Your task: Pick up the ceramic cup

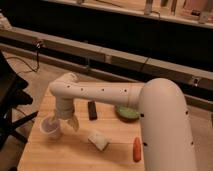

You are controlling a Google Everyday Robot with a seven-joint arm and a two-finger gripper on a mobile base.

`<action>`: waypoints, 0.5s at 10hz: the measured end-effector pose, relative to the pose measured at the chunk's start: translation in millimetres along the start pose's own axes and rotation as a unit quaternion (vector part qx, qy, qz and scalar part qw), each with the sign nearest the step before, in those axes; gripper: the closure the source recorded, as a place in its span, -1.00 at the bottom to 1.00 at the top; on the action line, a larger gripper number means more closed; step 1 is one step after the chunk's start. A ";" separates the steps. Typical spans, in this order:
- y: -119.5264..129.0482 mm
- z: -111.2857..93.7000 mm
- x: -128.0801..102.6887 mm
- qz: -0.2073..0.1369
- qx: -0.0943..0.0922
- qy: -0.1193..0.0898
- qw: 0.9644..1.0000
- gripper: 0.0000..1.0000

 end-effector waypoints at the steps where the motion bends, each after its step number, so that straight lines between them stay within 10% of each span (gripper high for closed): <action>1: -0.1 3.5 -1.4 -0.001 -0.001 0.000 1.000 -0.47; 5: -2.3 2.3 -6.1 0.007 -0.002 0.013 1.000 0.46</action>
